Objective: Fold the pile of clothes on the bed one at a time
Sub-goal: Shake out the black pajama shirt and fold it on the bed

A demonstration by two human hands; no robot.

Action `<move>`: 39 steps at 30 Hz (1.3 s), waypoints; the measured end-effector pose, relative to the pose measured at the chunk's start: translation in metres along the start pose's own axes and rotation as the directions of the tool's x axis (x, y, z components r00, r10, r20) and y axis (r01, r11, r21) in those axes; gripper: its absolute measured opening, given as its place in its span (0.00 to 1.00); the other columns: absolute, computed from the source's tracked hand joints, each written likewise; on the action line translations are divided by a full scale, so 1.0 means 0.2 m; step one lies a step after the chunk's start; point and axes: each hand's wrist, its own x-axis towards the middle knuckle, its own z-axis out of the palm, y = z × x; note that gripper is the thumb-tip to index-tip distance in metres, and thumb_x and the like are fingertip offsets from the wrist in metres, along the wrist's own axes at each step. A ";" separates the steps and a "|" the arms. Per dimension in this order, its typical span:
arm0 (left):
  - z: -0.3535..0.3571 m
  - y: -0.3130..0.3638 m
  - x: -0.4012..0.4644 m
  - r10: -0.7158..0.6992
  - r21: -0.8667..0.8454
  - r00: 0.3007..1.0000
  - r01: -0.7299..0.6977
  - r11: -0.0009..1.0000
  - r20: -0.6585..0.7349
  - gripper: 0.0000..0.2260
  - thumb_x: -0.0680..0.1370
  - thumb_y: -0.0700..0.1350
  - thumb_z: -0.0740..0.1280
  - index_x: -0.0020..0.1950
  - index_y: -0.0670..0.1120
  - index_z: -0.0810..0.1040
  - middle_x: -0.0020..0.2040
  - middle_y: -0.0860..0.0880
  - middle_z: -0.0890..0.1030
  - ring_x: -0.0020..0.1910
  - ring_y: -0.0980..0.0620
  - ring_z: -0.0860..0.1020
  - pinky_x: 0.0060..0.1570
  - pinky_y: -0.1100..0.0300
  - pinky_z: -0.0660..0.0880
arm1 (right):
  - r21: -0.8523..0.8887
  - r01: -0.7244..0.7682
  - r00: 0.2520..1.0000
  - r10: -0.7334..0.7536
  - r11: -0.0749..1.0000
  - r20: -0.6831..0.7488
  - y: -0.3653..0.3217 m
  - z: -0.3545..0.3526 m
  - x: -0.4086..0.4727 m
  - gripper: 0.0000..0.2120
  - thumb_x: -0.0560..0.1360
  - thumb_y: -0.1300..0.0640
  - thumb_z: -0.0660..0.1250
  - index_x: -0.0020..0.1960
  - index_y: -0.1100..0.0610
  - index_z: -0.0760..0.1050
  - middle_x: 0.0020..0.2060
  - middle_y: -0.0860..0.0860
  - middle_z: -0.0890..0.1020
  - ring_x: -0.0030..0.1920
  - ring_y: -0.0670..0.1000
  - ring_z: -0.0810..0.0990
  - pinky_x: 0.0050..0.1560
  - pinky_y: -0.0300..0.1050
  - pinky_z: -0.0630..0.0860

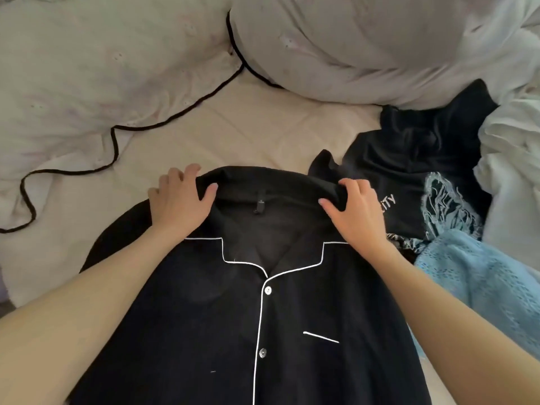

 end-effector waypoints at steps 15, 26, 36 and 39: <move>0.00 0.09 0.08 0.009 -0.002 0.996 -0.009 1.000 -0.086 0.18 0.77 0.58 0.61 0.53 0.43 0.72 0.46 0.45 0.76 0.45 0.45 0.74 0.40 0.53 0.69 | 0.236 -0.144 0.986 0.120 0.961 0.112 0.00 0.05 0.05 0.18 0.77 0.52 0.63 0.65 0.57 0.72 0.59 0.52 0.78 0.62 0.55 0.74 0.63 0.53 0.69; 0.08 0.13 0.29 -0.157 -0.639 0.968 0.248 0.728 0.196 0.08 0.81 0.44 0.59 0.45 0.43 0.75 0.39 0.46 0.81 0.35 0.53 0.80 0.49 0.57 0.78 | 0.126 -0.212 0.974 0.220 0.969 -0.057 -0.06 0.12 0.24 0.18 0.79 0.51 0.62 0.67 0.56 0.71 0.59 0.55 0.78 0.60 0.57 0.75 0.50 0.44 0.66; 0.02 -0.20 0.14 -0.040 -0.301 0.988 0.083 0.950 0.146 0.17 0.81 0.45 0.57 0.70 0.43 0.68 0.66 0.42 0.72 0.65 0.43 0.71 0.65 0.47 0.67 | -0.162 0.258 0.965 -0.260 0.952 0.009 -0.31 0.19 -0.15 0.23 0.81 0.50 0.57 0.73 0.58 0.65 0.72 0.56 0.66 0.74 0.56 0.60 0.74 0.55 0.52; -0.02 -0.27 0.19 -0.122 -0.374 0.957 0.218 0.901 0.265 0.15 0.81 0.49 0.58 0.63 0.43 0.75 0.60 0.44 0.77 0.60 0.44 0.74 0.56 0.55 0.69 | -0.160 0.314 0.948 -0.299 0.936 0.111 -0.41 0.27 -0.10 0.23 0.82 0.50 0.53 0.75 0.55 0.61 0.74 0.53 0.63 0.76 0.53 0.56 0.75 0.53 0.50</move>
